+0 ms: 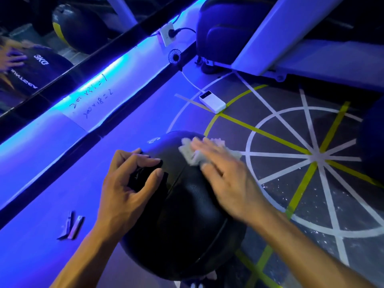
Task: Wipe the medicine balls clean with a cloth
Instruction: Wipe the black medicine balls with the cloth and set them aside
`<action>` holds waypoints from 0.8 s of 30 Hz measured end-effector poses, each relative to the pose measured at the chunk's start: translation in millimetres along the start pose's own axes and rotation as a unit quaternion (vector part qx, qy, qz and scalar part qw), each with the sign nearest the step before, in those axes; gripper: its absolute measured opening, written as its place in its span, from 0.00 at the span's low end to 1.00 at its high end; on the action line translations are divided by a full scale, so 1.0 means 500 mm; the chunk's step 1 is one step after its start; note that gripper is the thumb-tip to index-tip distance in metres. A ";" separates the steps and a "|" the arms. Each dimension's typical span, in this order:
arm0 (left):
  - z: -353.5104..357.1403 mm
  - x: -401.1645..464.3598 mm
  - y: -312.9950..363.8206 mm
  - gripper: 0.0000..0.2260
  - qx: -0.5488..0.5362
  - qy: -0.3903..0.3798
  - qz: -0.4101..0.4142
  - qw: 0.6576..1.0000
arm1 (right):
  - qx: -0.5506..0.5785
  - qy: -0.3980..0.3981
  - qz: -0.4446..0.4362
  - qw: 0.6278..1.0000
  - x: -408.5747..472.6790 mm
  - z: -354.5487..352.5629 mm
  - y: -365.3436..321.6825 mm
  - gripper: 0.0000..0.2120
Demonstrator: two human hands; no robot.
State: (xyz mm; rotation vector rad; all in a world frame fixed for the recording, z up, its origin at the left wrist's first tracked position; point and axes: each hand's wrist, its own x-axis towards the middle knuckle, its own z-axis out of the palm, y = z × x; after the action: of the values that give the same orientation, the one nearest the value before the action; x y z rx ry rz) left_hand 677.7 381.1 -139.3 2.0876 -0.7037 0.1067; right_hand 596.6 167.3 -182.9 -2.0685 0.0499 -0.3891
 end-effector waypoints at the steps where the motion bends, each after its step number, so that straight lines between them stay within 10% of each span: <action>1: 0.001 0.000 0.001 0.09 0.003 0.000 -0.001 1.000 | 0.017 0.011 0.059 0.998 0.021 -0.015 0.023 0.17; 4: 0.008 -0.002 0.005 0.08 0.003 0.004 -0.006 1.000 | 0.018 0.021 0.199 0.980 0.049 -0.044 0.034 0.16; 10: 0.007 0.003 0.009 0.06 0.004 -0.007 0.003 1.000 | 0.020 -0.046 -0.099 0.994 -0.026 0.008 -0.060 0.18; 14: 0.020 0.003 0.020 0.07 0.011 -0.013 0.005 1.000 | 0.040 0.019 0.122 0.992 0.015 -0.049 0.048 0.19; 20: -0.001 -0.006 0.036 0.08 0.003 -0.050 0.007 0.999 | 0.181 0.048 0.108 0.976 -0.085 -0.056 0.033 0.18; 24: -0.038 0.011 0.014 0.18 0.068 -0.012 -0.060 0.996 | 0.148 0.094 0.309 0.935 -0.132 -0.058 0.144 0.15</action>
State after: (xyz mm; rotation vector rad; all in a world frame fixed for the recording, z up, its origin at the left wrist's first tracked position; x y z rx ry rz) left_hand 682.4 390.7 -121.0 2.2591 -0.5977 0.0630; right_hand 534.4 119.3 -247.7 -1.6063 0.6976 -0.1832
